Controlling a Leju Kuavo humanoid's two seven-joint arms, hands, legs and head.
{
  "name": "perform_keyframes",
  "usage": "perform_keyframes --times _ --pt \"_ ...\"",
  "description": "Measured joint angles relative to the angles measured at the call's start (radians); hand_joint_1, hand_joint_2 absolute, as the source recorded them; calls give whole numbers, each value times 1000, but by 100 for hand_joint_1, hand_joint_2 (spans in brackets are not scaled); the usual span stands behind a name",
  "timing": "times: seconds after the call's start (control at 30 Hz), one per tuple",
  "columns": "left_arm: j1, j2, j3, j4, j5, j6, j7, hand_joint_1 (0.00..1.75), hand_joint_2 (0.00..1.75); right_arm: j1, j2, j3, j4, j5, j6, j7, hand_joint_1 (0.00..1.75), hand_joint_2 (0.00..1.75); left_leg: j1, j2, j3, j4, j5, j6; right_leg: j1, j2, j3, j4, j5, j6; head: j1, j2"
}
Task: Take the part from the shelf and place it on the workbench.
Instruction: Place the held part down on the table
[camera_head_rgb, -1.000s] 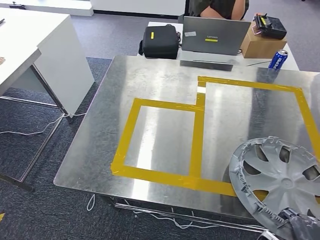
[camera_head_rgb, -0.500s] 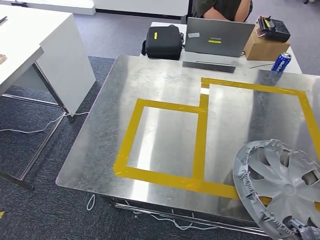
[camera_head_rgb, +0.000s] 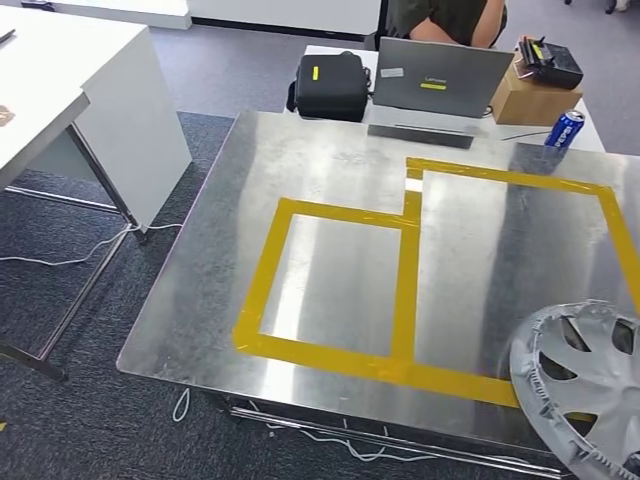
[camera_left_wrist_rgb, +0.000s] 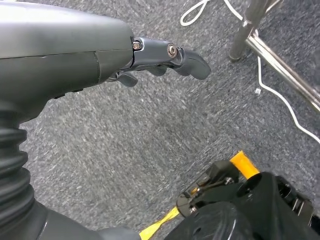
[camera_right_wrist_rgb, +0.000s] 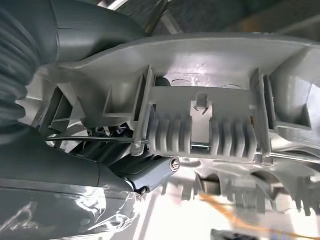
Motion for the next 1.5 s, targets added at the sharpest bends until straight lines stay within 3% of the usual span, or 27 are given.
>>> perform_keyframes --times 0.03,0.07,0.17,0.3,0.4,0.53,0.7,0.83,0.9,0.97,1.0,1.03,1.07,1.13,1.2,1.27,1.33,1.4,1.5 --pt "1 0 0 0 -1 -2 -1 0 175 -41 86 -110 0 89 88 -87 44 175 -1 0 1 0 0 1 -1 1 1 0 0 1 0 0" --pt "2 0 1 0 -1 -3 -4 0 131 -93 182 -236 0 200 186 -194 0 175 -1 1 1 0 0 2 -1 1 2 0 0 2 0 0" --pt "2 0 2 0 7 -2 -19 0 0 -203 313 -440 5 434 323 -406 0 175 -3 -1 0 0 1 4 -3 -1 1 0 1 4 0 0" --pt "5 0 4 0 11 -3 6 0 0 -304 434 -646 8 560 360 -543 0 0 -3 -1 -3 0 2 4 -3 -2 4 0 2 4 0 0" --pt "1 0 11 0 23 -14 22 0 0 -336 494 -699 -5 527 348 -559 0 0 -3 0 -4 0 2 4 -3 0 4 0 3 5 -1 0" --pt "-3 -2 24 0 30 -13 29 0 0 -336 559 -697 -66 474 327 -562 0 0 -3 0 -5 0 2 4 -4 -1 3 0 2 5 0 0" --pt "-6 -4 34 0 29 -13 44 0 0 -294 619 -636 -163 403 296 -563 0 0 -7 0 -7 0 0 7 -9 -1 2 0 2 9 -1 0" --pt "-9 -10 43 0 29 -14 47 0 0 -259 649 -585 -224 338 244 -564 0 0 -7 1 -6 -6 12 20 -12 -1 -2 7 -2 21 0 0" --pt "-10 -13 50 0 30 -14 47 0 0 -241 663 -545 -253 277 197 -565 0 0 -1 5 -9 -12 21 27 -11 -7 -31 73 -52 24 3 0" --pt "-10 -15 55 0 30 -14 47 0 0 -230 680 -505 -274 249 173 -565 0 0 -2 9 -15 -11 25 28 -12 -14 -85 207 -127 27 5 0" --pt "-10 -16 58 0 30 -14 47 0 0 -226 687 -489 -281 246 169 -564 0 0 -2 10 -19 -10 26 28 -12 -16 -107 266 -150 27 4 0" --pt "-10 -17 60 0 30 -14 47 0 0 -221 692 -476 -287 246 167 -563 0 0 -2 10 -22 -9 28 26 -12 -16 -114 294 -153 27 4 0" --pt "-9 -18 61 0 30 -14 47 0 0 -217 696 -466 -292 245 166 -562 0 0 -3 10 -25 -8 30 24 -12 -16 -101 280 -137 26 4 0" --pt "-10 -21 65 0 30 -14 47 0 0 -213 702 -449 -303 238 163 -562 0 0 -2 9 -29 -5 33 18 -13 -15 -26 147 -76 22 4 0" --pt "-10 -23 69 0 31 -14 47 0 0 -205 705 -429 -312 197 129 -562 0 0 -3 6 -33 -3 39 8 -11 -9 39 31 -42 16 4 0" --pt "-10 -24 76 0 32 -13 48 0 0 -180 709 -384 -328 127 35 -562 0 0 -3 3 -40 -2 48 -5 -7 -6 48 8 -36 7 3 0" --pt "-9 -25 86 0 35 -13 50 0 0 -142 715 -301 -345 87 -105 -555 0 0 -2 2 -50 2 50 -20 -7 -13 32 6 -27 -9 3 0" --pt "-9 -29 97 0 36 -13 50 0 0 -100 717 -182 -348 97 -250 -519 0 0 1 13 -77 47 0 -36 -11 -25 13 3 -12 -27 -3 0" --pt "-12 -35 111 0 35 -13 50 0 0 -59 703 29 -298 112 -471 -398 0 0 12 29 -145 231 -126 -58 -13 -49 -19 3 14 -37 -12 0"
